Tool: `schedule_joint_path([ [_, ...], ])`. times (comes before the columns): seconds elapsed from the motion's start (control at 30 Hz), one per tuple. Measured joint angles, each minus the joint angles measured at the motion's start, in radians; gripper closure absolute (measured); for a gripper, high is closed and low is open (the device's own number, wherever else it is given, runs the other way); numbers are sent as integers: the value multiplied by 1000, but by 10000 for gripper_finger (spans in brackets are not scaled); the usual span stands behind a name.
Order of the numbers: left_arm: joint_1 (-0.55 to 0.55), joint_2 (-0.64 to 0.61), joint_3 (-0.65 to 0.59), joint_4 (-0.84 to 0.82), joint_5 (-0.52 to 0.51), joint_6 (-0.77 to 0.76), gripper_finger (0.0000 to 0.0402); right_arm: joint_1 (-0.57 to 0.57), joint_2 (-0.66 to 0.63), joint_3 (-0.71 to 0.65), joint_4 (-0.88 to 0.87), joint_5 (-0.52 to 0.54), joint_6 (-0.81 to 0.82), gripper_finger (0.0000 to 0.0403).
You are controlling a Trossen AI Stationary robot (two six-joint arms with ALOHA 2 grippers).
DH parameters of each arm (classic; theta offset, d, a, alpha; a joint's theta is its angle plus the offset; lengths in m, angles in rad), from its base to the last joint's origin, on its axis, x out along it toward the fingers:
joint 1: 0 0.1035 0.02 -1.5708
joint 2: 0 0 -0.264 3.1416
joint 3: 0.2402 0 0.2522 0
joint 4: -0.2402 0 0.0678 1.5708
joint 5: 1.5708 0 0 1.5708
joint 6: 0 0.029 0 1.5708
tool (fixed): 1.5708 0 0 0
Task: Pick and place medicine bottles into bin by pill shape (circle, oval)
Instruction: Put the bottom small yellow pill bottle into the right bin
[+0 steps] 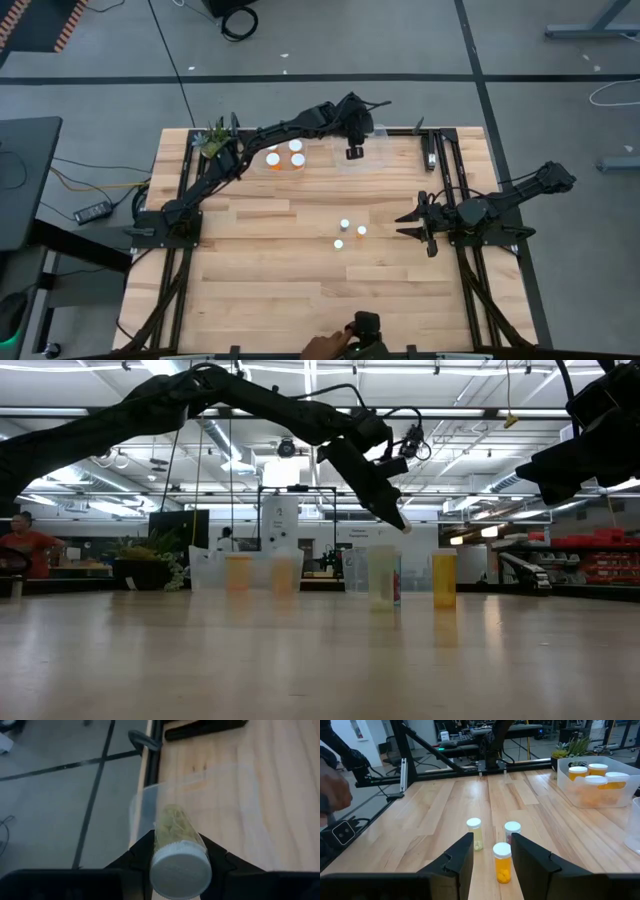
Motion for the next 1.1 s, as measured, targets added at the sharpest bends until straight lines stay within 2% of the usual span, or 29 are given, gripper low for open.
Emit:
schedule_joint_path([
  [0.3,25,0,0,-177,3,-79,287,0,0,0,0,0,0,265],
  [0.43,35,5,0,-230,63,-132,286,0,0,0,0,0,0,265],
  [0.67,32,66,-1,-239,77,-156,281,0,0,0,0,0,0,265],
  [0.93,25,65,0,-251,62,-160,282,0,0,0,0,0,0,265],
  [1.1,0,65,0,-284,58,-233,281,0,0,0,0,0,0,265],
])
